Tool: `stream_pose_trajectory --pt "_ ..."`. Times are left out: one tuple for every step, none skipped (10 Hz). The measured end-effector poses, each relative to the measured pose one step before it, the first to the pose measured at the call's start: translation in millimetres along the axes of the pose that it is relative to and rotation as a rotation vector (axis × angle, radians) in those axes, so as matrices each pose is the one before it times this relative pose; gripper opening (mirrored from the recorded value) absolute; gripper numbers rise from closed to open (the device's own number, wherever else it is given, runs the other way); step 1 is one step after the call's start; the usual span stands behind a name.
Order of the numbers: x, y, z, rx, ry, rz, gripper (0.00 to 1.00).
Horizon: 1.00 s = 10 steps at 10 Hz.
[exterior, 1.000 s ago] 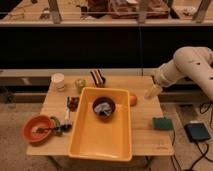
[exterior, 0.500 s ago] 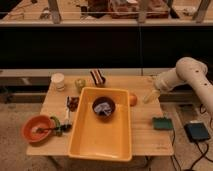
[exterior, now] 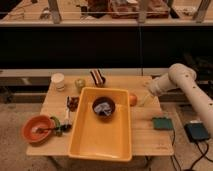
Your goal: Place apple in tray
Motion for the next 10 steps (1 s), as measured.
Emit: stream_pose_trajectory --pt "1.14 -0.01 5.17 -0.00394 0.00571 -0.00201 0.8" --pt "0.68 -0.59 8.83 -0.01002 0.01131 -0.00161 0.8" --pt "2.08 -0.54 8.53 -0.00875 0.01649 0.00043 0.8" --pt "2.84 -0.28 5.67 -0.00502 0.01221 0.00311 0.8" --pt "5.06 -1.35 3.57 -0.00382 0.01924 0.00634 0.8" --pt "5.35 -0.42 1.73 -0.0057 0.02318 0.00716 0.8" --pt "1.26 -0.69 0.22 -0.00598 0.0215 0.00444 0.8" --pt "-2.79 -0.55 -2.38 -0.00833 0.01264 -0.00098 0.8" --pt "-0.53 0.65 -5.58 -0.00185 -0.00712 -0.00492 0.8" --pt "-1.65 1.0 -3.57 0.00039 -0.00811 -0.01146 0.8"
